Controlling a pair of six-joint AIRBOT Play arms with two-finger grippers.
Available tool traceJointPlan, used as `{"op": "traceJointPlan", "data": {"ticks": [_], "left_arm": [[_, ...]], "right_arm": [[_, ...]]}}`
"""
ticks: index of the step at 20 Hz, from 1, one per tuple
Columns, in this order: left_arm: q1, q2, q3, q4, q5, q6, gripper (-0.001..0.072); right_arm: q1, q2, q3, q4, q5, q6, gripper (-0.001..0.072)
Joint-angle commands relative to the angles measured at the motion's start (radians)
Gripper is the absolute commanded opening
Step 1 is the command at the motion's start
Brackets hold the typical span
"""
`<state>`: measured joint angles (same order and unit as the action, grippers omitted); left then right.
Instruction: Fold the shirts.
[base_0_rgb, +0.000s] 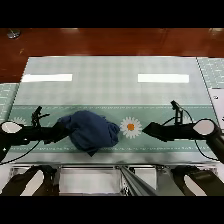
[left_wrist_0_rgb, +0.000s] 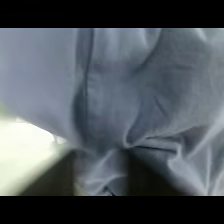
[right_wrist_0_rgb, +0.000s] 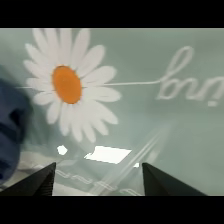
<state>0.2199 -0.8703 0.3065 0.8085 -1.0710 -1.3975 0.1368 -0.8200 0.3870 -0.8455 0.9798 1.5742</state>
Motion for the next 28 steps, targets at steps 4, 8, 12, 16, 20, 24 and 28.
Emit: {"op": "traceJointPlan", "data": {"ticks": [4, 8, 12, 16, 20, 24, 28], "left_arm": [[-0.002, -0.057, -0.003, -0.163, 0.058, 0.186, 0.0030], [-0.002, -0.057, -0.003, -0.165, 0.058, 0.187, 0.0030], [-0.002, -0.057, -0.003, -0.166, 0.059, 0.187, 0.0030], [-0.002, -0.057, 0.003, -0.187, 0.064, 0.185, 0.0030], [-0.002, -0.028, 0.135, -0.261, 0.032, 0.186, 0.0030], [-0.002, 0.044, 0.492, -0.362, 0.070, 0.186, 0.0030], [0.002, 0.058, 0.914, -0.349, 0.110, 0.219, 0.0030]], "right_arm": [[0.190, -0.259, 0.069, 0.228, -0.108, -0.111, 0.0621], [0.286, -0.432, 0.210, 0.299, -0.125, -0.158, 0.0621], [0.361, -0.616, 0.347, 0.327, -0.122, -0.158, 0.0620], [0.396, -0.727, 0.454, 0.320, -0.062, -0.216, 0.0012], [0.288, -0.656, 0.657, 0.124, 0.127, -0.184, 0.0019], [0.095, -0.490, 1.065, -0.118, 0.237, -0.048, 0.0019], [0.002, -0.381, 1.532, -0.183, 0.433, -0.052, 0.0019]]}}
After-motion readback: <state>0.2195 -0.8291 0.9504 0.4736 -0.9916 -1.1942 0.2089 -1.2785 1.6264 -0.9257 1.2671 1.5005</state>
